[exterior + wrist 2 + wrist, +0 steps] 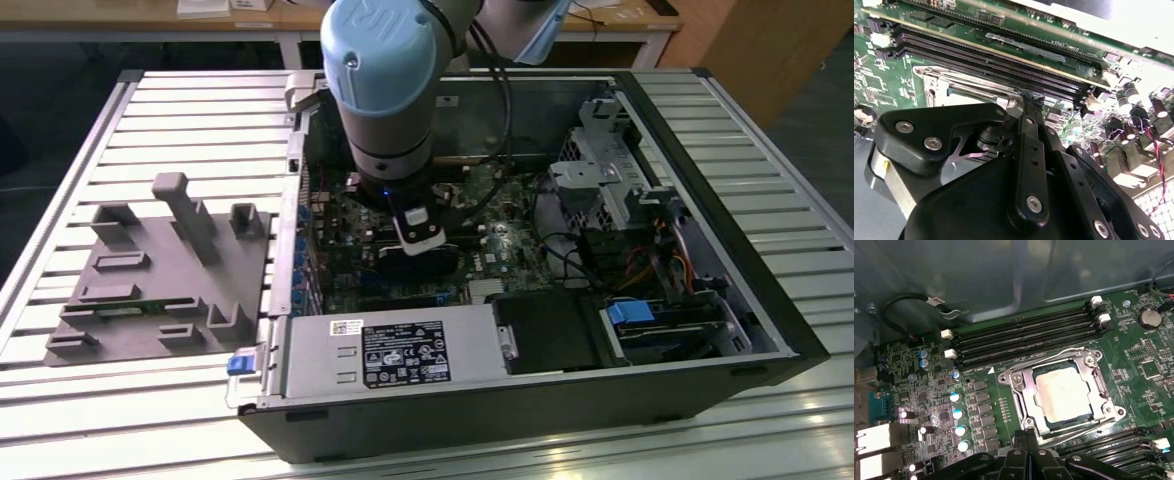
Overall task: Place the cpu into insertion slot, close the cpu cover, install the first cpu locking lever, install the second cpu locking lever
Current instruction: 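Install the second cpu locking lever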
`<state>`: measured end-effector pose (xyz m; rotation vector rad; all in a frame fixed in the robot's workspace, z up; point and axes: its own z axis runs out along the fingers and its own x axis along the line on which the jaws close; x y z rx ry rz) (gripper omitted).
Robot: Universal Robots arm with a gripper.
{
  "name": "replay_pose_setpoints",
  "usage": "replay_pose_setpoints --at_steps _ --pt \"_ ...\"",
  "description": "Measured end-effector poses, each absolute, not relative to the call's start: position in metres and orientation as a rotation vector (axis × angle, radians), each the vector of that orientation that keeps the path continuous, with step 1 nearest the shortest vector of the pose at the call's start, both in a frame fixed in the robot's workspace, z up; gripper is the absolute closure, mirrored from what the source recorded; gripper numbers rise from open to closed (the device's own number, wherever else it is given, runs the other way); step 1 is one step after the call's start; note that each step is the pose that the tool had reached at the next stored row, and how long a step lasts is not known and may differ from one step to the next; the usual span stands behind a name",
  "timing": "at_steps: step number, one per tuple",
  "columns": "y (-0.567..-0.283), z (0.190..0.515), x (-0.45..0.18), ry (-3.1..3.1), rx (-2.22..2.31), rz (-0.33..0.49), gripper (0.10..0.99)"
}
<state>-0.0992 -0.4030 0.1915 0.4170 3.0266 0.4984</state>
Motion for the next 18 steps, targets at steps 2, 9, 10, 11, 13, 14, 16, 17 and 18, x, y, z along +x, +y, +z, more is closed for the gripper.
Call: replay_pose_setpoints --at_steps 2,9,10,11,13,14,16,17,18 --pt "-0.4029 0.1909 -0.0995 3.026 0.417 0.501 0.984" --pt "-0.4029 0.1903 -0.0997 3.026 0.417 0.504 0.984" --pt "-0.4029 0.1903 -0.0997 3.026 0.417 0.505 0.984" --pt "-0.4029 0.1902 -0.0997 3.026 0.417 0.505 0.984" --pt "-0.4029 0.1903 -0.0997 3.026 0.417 0.508 0.984" --pt "-0.4030 0.1904 -0.0998 3.026 0.418 0.510 0.984" --pt "-0.4030 0.1904 -0.0998 3.025 0.418 0.515 0.984" --pt "-0.4030 0.1903 -0.0998 3.025 0.418 0.519 0.984" --pt "-0.4026 0.1894 -0.0995 3.023 0.417 0.526 0.984"
